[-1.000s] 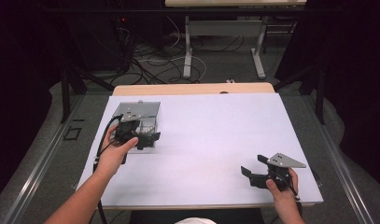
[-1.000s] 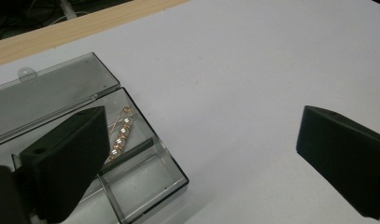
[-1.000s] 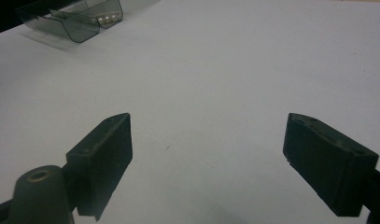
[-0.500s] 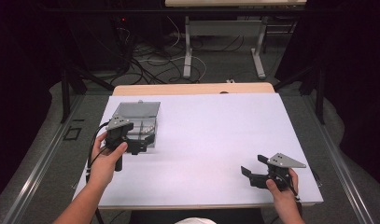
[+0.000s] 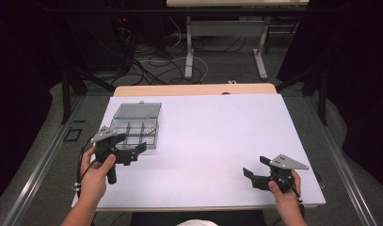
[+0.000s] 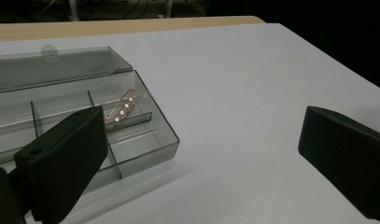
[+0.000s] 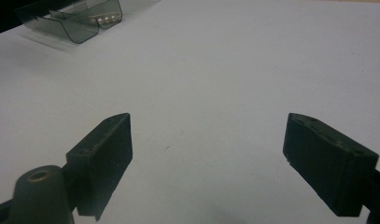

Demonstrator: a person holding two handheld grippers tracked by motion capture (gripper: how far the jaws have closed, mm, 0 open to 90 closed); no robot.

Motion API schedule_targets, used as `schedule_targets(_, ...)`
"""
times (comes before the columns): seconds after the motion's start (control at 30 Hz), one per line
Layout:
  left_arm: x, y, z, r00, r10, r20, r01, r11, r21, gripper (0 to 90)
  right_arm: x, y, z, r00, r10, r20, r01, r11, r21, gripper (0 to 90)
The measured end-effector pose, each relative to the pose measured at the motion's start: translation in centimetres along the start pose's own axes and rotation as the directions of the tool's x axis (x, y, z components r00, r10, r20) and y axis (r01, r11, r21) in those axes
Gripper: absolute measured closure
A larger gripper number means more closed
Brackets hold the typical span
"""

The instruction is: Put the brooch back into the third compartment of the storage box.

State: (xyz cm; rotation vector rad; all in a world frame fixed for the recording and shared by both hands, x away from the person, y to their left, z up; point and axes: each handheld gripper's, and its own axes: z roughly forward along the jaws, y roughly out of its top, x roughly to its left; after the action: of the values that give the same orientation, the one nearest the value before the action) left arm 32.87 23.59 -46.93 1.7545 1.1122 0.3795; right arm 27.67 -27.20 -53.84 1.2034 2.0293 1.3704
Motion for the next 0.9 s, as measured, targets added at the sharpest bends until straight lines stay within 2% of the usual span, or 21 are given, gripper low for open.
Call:
schedule_targets(0.17,0.5,-0.9,-0.4,0.9994,-0.034,-0.011,0.034,0.9994,-0.009,1.7,0.0,0.0,0.0,1.0,0.006,0.001,-0.006,1.0,0.002,15.1)
schedule_targets(0.3,1.2,-1.9,-0.9,0.997,-0.077,-0.011,0.076,0.9966,-0.032,1.7,0.0,0.0,0.0,1.0,0.006,0.002,-0.006,1.0,0.004,15.1)
schedule_targets(0.6,2.1,-3.1,-1.3,0.9966,-0.082,-0.01,0.081,0.9957,-0.043,1.7,0.1,-0.1,0.2,1.0,0.008,0.0,-0.008,1.0,0.0,15.1)
schedule_targets(0.9,2.7,-4.4,-0.6,0.9943,-0.107,-0.002,0.107,0.9942,-0.014,1.7,0.0,0.0,0.1,0.9999,0.011,-0.004,-0.011,1.0,0.004,15.1)
